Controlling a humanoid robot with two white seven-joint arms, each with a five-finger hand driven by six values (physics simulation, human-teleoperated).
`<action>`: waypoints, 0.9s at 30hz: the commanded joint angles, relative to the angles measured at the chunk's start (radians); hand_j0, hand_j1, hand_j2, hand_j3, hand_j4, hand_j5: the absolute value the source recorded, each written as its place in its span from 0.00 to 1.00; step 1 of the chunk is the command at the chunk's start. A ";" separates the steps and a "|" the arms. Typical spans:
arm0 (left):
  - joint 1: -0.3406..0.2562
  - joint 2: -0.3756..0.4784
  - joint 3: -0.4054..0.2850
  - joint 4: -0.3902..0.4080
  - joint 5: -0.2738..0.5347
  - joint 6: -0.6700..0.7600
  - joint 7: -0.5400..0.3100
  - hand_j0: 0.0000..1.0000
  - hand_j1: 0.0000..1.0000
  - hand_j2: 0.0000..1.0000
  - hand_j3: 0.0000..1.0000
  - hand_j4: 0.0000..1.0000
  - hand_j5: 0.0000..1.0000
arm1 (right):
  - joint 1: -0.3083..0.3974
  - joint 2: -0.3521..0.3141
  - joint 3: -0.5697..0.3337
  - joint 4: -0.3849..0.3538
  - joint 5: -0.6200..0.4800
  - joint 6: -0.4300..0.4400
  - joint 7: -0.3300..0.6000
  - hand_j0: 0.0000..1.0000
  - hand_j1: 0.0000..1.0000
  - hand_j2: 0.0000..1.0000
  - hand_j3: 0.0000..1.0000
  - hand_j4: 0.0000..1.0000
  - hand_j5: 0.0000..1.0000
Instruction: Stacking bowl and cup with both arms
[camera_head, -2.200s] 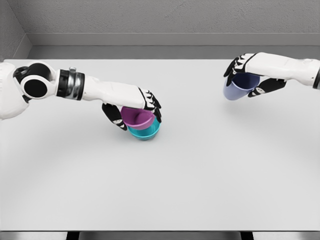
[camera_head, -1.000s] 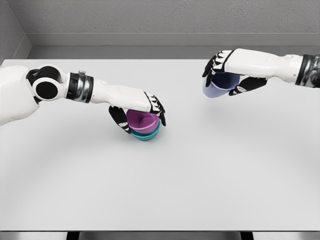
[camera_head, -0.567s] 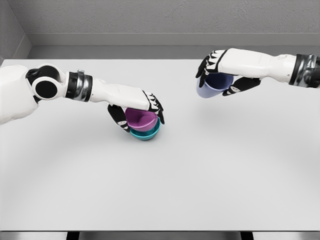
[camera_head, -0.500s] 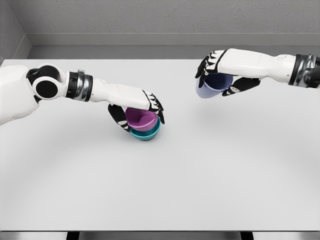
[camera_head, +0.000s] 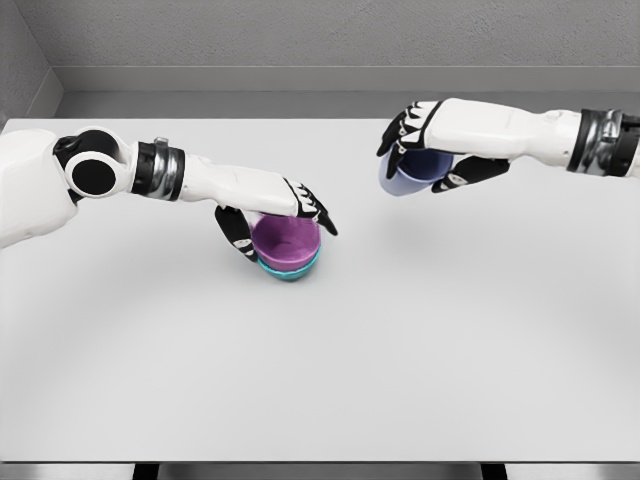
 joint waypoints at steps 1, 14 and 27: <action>0.000 0.000 0.001 0.000 0.007 0.002 0.001 1.00 1.00 1.00 1.00 1.00 1.00 | 0.000 0.004 -0.001 -0.003 -0.007 0.003 -0.002 0.55 0.55 0.55 0.55 0.55 0.55; -0.005 0.081 0.057 -0.005 0.041 0.002 0.012 1.00 1.00 1.00 1.00 1.00 1.00 | -0.009 0.036 0.024 -0.017 -0.004 0.003 0.001 0.55 0.55 0.55 0.55 0.55 0.55; 0.035 0.271 0.132 -0.015 0.122 0.002 0.010 1.00 1.00 1.00 1.00 1.00 1.00 | -0.038 0.076 0.048 -0.041 -0.006 0.003 0.001 0.55 0.55 0.55 0.55 0.55 0.55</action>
